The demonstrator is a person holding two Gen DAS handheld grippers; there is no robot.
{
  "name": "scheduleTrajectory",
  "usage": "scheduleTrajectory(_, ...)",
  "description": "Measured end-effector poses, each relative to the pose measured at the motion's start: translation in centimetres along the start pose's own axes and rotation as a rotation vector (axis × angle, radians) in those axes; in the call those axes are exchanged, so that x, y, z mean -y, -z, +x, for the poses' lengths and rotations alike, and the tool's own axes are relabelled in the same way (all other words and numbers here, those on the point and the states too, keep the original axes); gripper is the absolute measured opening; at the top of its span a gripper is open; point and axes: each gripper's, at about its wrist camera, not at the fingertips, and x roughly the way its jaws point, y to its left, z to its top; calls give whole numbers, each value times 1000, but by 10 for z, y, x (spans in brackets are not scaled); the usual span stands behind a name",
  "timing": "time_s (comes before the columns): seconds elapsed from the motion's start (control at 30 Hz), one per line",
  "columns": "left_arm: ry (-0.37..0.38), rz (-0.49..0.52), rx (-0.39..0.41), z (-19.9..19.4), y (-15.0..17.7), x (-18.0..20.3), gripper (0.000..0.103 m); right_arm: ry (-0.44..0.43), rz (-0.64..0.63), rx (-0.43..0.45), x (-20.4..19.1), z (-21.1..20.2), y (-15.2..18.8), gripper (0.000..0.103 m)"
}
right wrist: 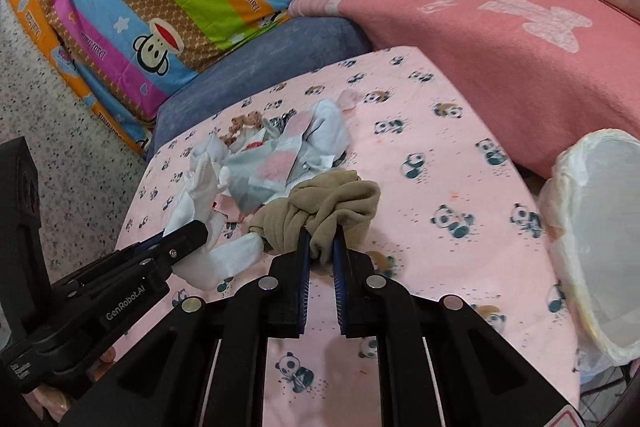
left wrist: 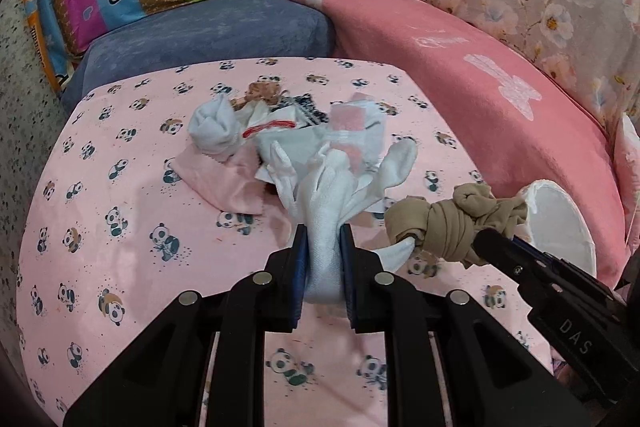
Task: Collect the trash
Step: 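Grasp the white sock with the left tool while the right tool grasps the tan stocking, then carry both items over the white basket and open both tools to drop them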
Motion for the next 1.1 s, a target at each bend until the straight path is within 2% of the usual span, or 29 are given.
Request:
scheduleTrajectory(0.23, 60, 110, 38, -23, -3, 70, 16, 60, 62, 127, 41, -75, -1, 12)
scheduleTrajectory(0.5, 122, 235, 71, -38, -2, 144, 16, 110, 156, 232, 97, -136, 0, 12)
scheduleTrajectory(0.8, 166, 327, 83, -36, -3, 205, 16, 168, 273, 311, 160, -179, 8, 12)
scheduleTrajectory(1.1, 202, 391, 81, -27, 0, 249, 17, 206, 340, 333, 203, -192, 16, 13)
